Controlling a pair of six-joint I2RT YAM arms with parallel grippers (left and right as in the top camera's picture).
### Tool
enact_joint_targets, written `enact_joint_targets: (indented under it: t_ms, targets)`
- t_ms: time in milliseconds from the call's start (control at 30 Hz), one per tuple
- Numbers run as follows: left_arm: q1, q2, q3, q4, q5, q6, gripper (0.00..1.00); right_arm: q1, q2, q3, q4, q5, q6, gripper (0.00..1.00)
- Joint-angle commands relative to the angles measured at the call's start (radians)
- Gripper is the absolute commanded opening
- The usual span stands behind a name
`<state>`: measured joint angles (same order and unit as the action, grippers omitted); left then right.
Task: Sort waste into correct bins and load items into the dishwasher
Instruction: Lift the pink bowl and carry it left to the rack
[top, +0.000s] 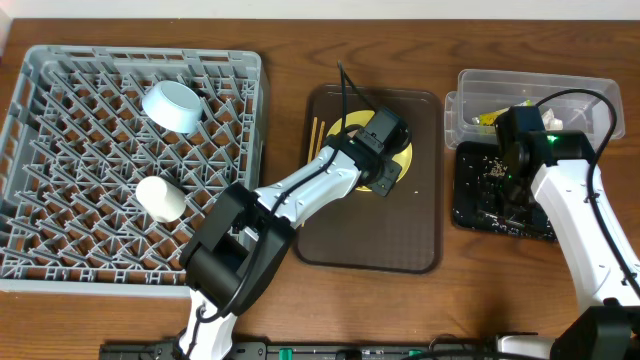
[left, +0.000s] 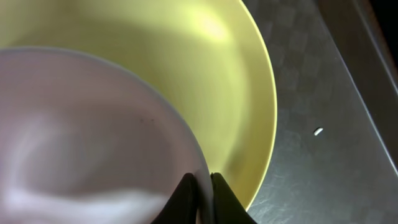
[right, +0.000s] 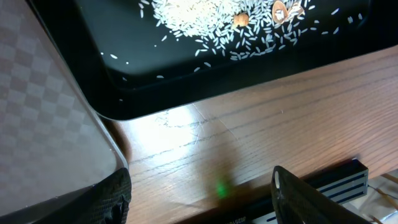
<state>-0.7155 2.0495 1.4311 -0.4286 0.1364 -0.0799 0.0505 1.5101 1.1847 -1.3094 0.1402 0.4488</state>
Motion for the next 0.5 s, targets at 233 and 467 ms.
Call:
enact_joint_targets:
  t_ms: [233, 467]
  targets:
    - [0.012, -0.209, 0.010, -0.027, -0.002, -0.006, 0.06, -0.006, 0.001, 0.010, -0.005, 0.021, 0.006, 0.69]
    - [0.115, -0.415, 0.010, -0.135, 0.022, -0.008, 0.06, -0.006, 0.001, 0.010, -0.003, 0.021, 0.006, 0.69]
